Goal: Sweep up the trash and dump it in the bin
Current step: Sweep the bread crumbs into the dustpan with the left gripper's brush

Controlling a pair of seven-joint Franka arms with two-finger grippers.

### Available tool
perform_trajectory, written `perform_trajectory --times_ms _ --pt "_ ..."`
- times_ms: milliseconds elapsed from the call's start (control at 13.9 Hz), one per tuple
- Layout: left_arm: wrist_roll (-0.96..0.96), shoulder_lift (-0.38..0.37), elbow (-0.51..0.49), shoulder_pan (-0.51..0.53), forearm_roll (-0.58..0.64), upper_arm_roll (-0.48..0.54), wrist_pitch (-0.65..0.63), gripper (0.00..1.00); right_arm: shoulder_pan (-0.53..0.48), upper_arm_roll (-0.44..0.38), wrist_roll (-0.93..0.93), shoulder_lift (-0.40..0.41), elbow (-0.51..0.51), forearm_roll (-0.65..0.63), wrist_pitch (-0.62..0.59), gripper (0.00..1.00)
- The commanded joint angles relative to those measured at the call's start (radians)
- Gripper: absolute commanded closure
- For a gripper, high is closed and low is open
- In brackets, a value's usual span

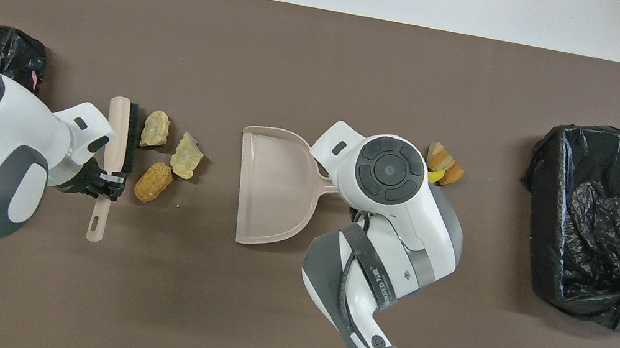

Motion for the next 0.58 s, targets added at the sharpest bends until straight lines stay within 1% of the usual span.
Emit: perform_trajectory --times_ms 0,72,288,505 --pt "-0.009 -0.029 -0.027 -0.085 -0.036 0.011 0.027 1.0 0.003 0.004 -0.042 -0.022 -0.033 0.02 -0.025 1.0" --pt "-0.009 -0.032 -0.027 -0.117 -0.045 0.011 0.026 1.0 0.005 0.004 -0.037 -0.025 -0.031 0.021 -0.028 1.0" --pt "-0.032 -0.032 -0.016 -0.214 -0.128 0.011 0.024 1.0 0.005 0.004 -0.008 -0.023 -0.033 0.021 -0.028 1.0" --pt "-0.06 -0.023 0.035 -0.283 -0.137 0.007 -0.012 1.0 0.009 0.004 0.035 -0.017 -0.033 0.021 -0.028 1.0"
